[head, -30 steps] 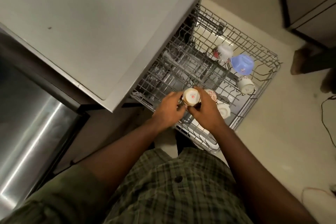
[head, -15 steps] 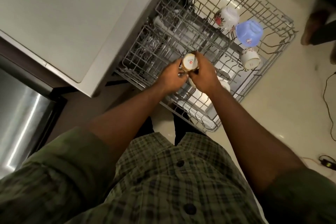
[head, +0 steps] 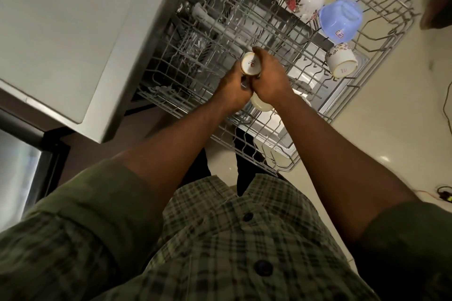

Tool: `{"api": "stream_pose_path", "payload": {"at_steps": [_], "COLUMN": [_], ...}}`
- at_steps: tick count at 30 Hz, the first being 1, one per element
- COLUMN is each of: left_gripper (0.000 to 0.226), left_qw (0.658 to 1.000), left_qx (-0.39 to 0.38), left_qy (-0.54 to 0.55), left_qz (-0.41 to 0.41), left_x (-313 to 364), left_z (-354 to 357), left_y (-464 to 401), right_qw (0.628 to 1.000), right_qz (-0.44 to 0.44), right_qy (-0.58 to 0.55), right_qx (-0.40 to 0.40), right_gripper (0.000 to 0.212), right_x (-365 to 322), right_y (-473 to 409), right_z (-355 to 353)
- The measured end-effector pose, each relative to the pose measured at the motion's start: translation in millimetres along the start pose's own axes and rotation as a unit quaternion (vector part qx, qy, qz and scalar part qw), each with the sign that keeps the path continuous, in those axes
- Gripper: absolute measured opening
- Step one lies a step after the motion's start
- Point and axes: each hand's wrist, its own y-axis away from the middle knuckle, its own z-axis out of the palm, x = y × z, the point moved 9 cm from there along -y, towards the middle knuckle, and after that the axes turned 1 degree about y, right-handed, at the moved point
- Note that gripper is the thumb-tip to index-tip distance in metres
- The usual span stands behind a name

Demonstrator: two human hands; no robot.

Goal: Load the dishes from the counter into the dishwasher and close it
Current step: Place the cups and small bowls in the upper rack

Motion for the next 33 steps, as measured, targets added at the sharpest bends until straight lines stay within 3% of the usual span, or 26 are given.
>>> {"api": "stream_pose_path", "payload": {"at_steps": [8,22,33], "left_gripper": [0.073,0.081,0.086], "left_qw": [0.999,1.000,0.999], "left_qx": [0.016,-0.007,-0.020], "left_qy": [0.031,-0.027,-0.029], "left_qz": [-0.004,0.015,0.010], "left_x": [-5,-11,-18], "left_z": [-5,-11,-23], "left_y": [-1,9,35], "right_qw": [1.000,0.998,0.997], "right_qz": [0.006,0.008,-0.039], "right_qy": [0.012,0.047,0.056], "right_qx": [-0.013,-0.037,-0.028], "right_gripper": [0.082,0.093,0.078], "right_x": [0,-17,-37], "right_y": [2,19,48], "right_z": [2,8,21]}}
